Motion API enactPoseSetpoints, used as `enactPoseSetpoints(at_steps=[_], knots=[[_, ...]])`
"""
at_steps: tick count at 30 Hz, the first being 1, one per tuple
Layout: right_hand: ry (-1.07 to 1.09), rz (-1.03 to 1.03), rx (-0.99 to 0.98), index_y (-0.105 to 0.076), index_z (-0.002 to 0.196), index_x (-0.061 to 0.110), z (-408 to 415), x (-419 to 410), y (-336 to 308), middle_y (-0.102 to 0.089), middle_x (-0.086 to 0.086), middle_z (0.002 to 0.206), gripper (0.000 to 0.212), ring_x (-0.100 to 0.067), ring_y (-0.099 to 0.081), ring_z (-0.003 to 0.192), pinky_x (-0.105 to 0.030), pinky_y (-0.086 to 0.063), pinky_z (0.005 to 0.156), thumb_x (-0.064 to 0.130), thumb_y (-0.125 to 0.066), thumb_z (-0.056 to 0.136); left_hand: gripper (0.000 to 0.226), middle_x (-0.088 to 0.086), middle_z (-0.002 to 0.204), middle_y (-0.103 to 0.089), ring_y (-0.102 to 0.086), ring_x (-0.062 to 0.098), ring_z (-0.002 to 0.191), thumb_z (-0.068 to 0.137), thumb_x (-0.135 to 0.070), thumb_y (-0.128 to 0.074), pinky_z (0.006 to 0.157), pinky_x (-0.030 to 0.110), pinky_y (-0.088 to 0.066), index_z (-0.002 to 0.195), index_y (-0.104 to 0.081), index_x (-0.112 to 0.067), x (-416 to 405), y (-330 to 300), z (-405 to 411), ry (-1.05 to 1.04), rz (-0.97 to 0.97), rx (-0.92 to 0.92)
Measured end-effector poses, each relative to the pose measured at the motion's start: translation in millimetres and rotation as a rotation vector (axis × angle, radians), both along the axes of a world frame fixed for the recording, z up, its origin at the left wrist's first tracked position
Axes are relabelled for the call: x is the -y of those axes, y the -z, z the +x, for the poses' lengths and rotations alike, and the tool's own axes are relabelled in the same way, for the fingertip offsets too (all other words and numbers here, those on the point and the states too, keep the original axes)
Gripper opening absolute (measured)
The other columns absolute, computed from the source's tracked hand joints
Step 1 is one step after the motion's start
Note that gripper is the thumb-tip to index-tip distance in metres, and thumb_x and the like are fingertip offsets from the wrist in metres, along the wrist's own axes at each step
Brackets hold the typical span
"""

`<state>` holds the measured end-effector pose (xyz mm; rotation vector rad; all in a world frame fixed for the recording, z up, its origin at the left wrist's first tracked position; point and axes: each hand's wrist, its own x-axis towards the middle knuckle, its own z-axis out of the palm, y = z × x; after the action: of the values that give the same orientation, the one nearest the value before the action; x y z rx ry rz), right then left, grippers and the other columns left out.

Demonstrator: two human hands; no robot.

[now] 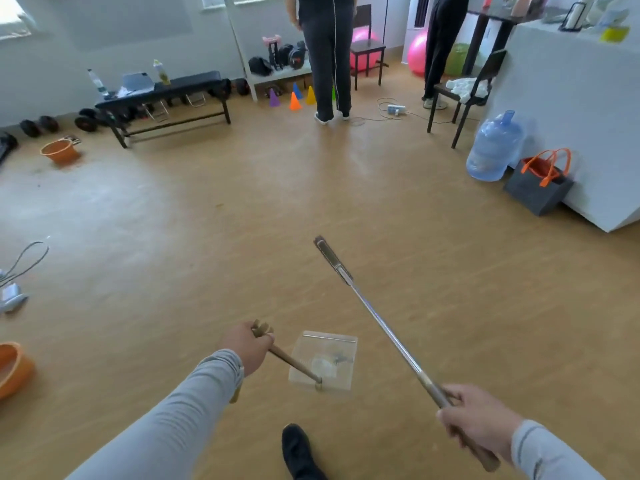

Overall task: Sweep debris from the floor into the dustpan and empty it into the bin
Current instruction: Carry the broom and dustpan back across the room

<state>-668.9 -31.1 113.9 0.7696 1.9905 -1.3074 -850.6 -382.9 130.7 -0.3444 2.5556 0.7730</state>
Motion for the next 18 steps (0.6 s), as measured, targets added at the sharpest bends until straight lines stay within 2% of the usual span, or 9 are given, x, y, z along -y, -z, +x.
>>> enactPoseSetpoints(at_steps=[1,2,6,10,13,16,18], knots=[[-0.042,0.045,0.050,-0.056,0.086,0.014,-6,11,1,-0.057,-0.009,0.060,0.007,-0.018,-0.047,0.041,-0.024,-0.040,0.044,0.007,-0.057,0.084,0.019,-0.001,0.075,-0.060,-0.058,0.022,0.066,0.092,-0.034,-0.065,0.066,0.030,-0.050,0.097,-0.063,-0.016,5,1,-5,0.006,-0.017,0.006],[-0.062,0.094,0.083,-0.052,0.083,0.013,-14,21,4,-0.052,-0.009,0.061,0.005,-0.017,-0.044,0.039,-0.022,-0.037,0.041,0.009,-0.055,0.083,0.020,-0.001,0.074,-0.059,-0.058,0.023,0.066,0.092,-0.035,-0.065,0.065,0.030,-0.050,0.098,-0.063,-0.016,9,3,-10,0.011,-0.029,0.003],[-0.052,0.143,0.133,-0.056,0.093,0.011,-62,58,10,-0.046,-0.007,0.061,0.009,-0.016,-0.042,0.038,-0.017,-0.031,0.037,0.016,-0.056,0.086,0.025,-0.007,0.075,-0.058,-0.055,0.013,0.064,0.093,-0.040,-0.062,0.053,0.026,-0.039,0.107,-0.064,-0.020,27,10,-31,0.056,-0.086,-0.027],[-0.036,0.125,0.199,-0.060,0.091,0.007,-90,73,17,-0.048,-0.007,0.053,0.011,-0.016,-0.043,0.034,-0.016,-0.031,0.036,0.015,-0.065,0.085,0.019,-0.009,0.080,-0.062,-0.058,0.011,0.069,0.093,-0.043,-0.060,0.053,0.026,-0.039,0.102,-0.063,-0.027,56,18,-50,0.069,-0.112,-0.024],[-0.041,0.186,0.198,-0.063,0.081,0.004,-112,80,15,-0.052,-0.006,0.053,0.011,-0.017,-0.051,0.041,-0.023,-0.039,0.045,0.011,-0.071,0.082,0.012,-0.012,0.078,-0.061,-0.056,0.006,0.067,0.091,-0.042,-0.061,0.052,0.023,-0.037,0.094,-0.063,-0.031,80,24,-65,0.052,-0.090,-0.031],[-0.099,0.256,0.229,-0.068,0.072,0.007,-134,87,7,-0.060,-0.003,0.060,0.016,-0.016,-0.060,0.057,-0.021,-0.044,0.059,0.016,-0.077,0.081,0.010,-0.014,0.076,-0.060,-0.054,0.004,0.067,0.090,-0.040,-0.061,0.056,0.024,-0.039,0.090,-0.063,-0.030,102,29,-79,0.035,-0.059,-0.025],[-0.074,0.188,0.316,-0.067,0.070,-0.004,-157,104,-18,-0.061,-0.013,0.061,0.022,-0.023,-0.062,0.067,-0.022,-0.048,0.068,0.007,-0.073,0.087,0.011,-0.013,0.078,-0.062,-0.056,0.003,0.069,0.089,-0.039,-0.061,0.059,0.023,-0.042,0.090,-0.066,-0.029,115,31,-86,0.006,-0.025,-0.018]])
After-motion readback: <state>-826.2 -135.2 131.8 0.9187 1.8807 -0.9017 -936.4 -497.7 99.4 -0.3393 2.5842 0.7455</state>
